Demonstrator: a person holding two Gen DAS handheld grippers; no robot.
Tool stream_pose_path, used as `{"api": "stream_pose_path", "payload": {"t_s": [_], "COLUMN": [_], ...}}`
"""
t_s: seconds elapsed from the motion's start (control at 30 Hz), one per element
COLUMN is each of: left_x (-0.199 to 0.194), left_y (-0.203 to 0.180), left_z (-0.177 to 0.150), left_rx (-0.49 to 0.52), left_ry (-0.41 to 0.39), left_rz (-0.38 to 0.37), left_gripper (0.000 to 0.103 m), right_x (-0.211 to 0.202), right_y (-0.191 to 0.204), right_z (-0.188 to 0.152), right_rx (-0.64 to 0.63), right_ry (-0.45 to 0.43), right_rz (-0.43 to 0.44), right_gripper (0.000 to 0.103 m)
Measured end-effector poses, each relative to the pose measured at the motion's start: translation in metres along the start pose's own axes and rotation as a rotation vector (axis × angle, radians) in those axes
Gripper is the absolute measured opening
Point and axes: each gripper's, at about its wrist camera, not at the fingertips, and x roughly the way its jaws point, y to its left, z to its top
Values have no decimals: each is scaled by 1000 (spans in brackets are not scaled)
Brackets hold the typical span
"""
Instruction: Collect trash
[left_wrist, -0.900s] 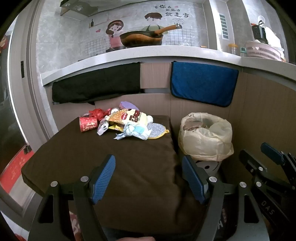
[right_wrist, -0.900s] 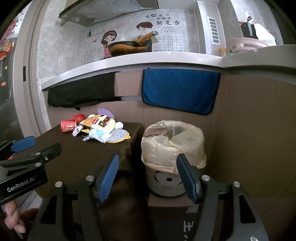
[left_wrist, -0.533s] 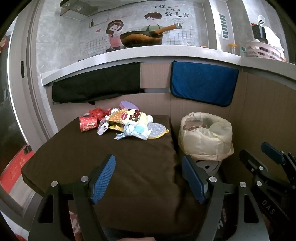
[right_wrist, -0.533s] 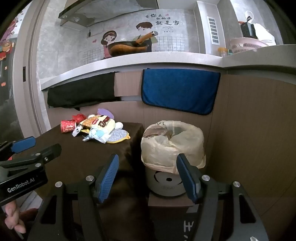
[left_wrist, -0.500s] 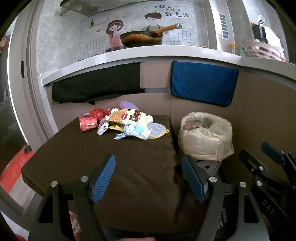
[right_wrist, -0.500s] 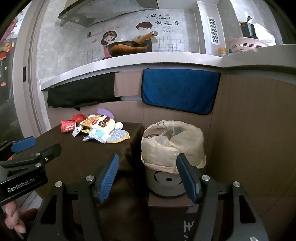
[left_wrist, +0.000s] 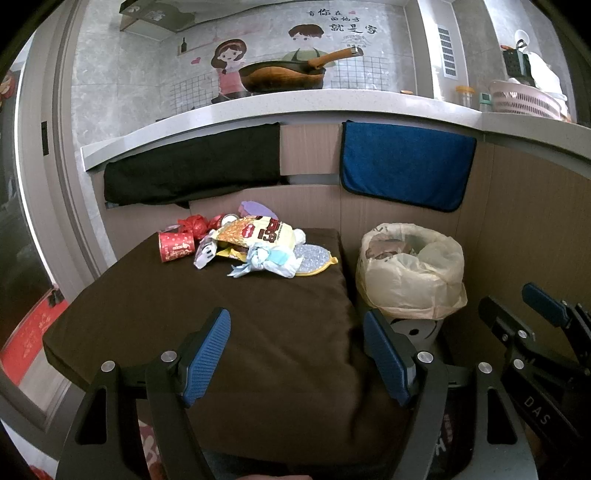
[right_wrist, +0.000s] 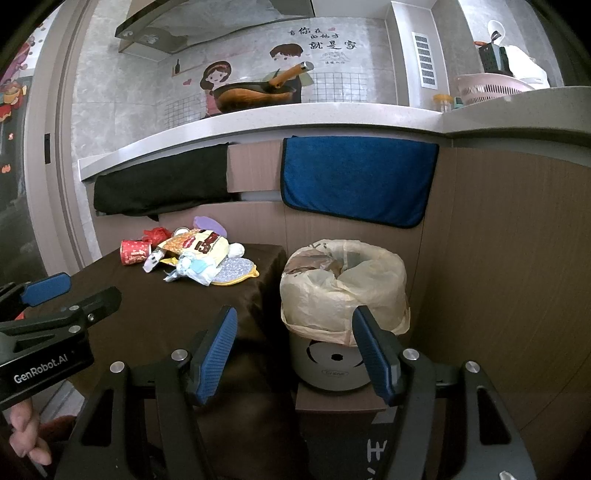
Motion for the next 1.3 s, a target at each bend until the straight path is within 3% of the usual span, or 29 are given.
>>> {"api": "stream_pose_path", "payload": {"t_s": [1.3], "left_x": [-1], "left_y": [5], "left_z": [4], "left_rx": [-1], "left_ry": [-7], "left_rz": [0], "left_gripper": [75], "right_x": [-1], "right_y": [-7], "right_z": [-1], "right_rx": [10], "right_ry": [1], "right_rz": [-3], "right_gripper": [62]}}
